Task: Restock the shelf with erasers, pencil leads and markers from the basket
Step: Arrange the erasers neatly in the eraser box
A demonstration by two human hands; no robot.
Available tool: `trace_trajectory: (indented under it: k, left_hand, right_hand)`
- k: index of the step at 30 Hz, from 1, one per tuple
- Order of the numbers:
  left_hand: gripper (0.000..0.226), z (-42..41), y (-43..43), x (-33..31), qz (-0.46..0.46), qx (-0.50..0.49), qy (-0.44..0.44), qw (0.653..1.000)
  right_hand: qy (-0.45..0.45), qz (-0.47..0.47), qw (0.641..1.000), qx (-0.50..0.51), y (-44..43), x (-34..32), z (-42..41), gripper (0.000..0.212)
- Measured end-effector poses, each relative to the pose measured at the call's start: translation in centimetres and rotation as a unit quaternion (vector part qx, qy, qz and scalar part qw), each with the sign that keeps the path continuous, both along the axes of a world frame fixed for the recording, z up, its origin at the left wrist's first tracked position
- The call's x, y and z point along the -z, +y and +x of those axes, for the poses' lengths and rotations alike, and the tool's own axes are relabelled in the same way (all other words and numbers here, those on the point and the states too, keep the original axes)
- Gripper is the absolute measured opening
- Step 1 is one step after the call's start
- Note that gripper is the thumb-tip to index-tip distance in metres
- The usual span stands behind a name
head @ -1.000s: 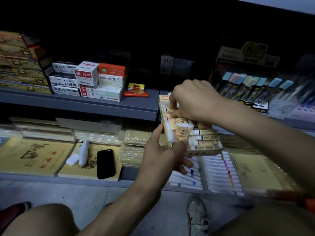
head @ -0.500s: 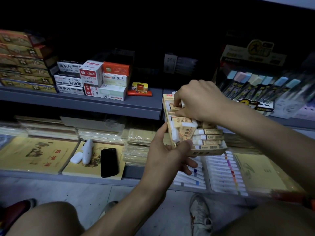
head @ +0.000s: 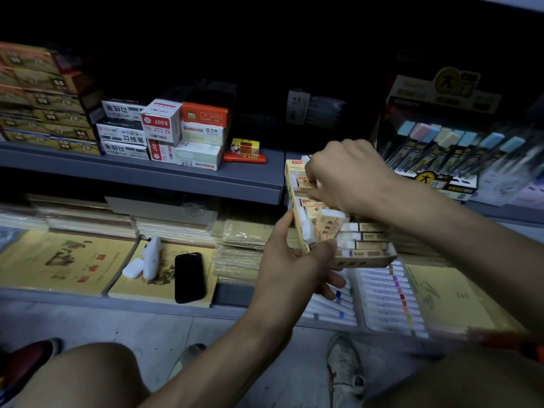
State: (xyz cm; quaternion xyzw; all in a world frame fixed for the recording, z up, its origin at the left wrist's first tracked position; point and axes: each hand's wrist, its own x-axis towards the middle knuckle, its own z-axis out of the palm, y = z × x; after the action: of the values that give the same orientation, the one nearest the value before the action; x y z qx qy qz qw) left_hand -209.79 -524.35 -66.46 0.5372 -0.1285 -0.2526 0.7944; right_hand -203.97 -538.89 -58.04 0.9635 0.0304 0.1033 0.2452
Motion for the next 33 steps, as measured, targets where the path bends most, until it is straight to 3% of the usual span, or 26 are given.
trace_trajectory:
  k: [5,13,23,28,30,33]
  left_hand:
    - [0.045,-0.2,-0.2,0.1,0.0,-0.003,0.004,1.0]
    - [0.042,-0.2,-0.1,0.0,0.011,-0.004,-0.004,1.0]
    - [0.05,-0.5,-0.2,-0.1,0.0,-0.01,0.015,1.0]
    - [0.05,-0.1,-0.3,0.0,-0.001,-0.018,0.025,1.0]
    - [0.05,-0.1,-0.2,0.0,0.004,-0.016,0.023,1.0]
    - [0.051,0.0,0.0,-0.1,0.007,-0.016,0.023,1.0]
  right_hand:
    - [0.032,0.078,0.996,-0.003,-0.7,-1.2,-0.1,0.024]
    - [0.031,0.057,0.998,-0.011,-1.4,-0.6,-0.1,0.026]
    - [0.02,0.217,0.976,0.026,-1.9,-1.3,-1.1,0.034]
    - [-0.042,0.31,0.95,0.013,-3.5,-2.4,-0.8,0.013]
    - [-0.034,0.308,0.95,0.026,-4.6,-2.9,-0.1,0.022]
    - [0.06,0.298,0.951,0.048,-5.7,-2.8,1.4,0.042]
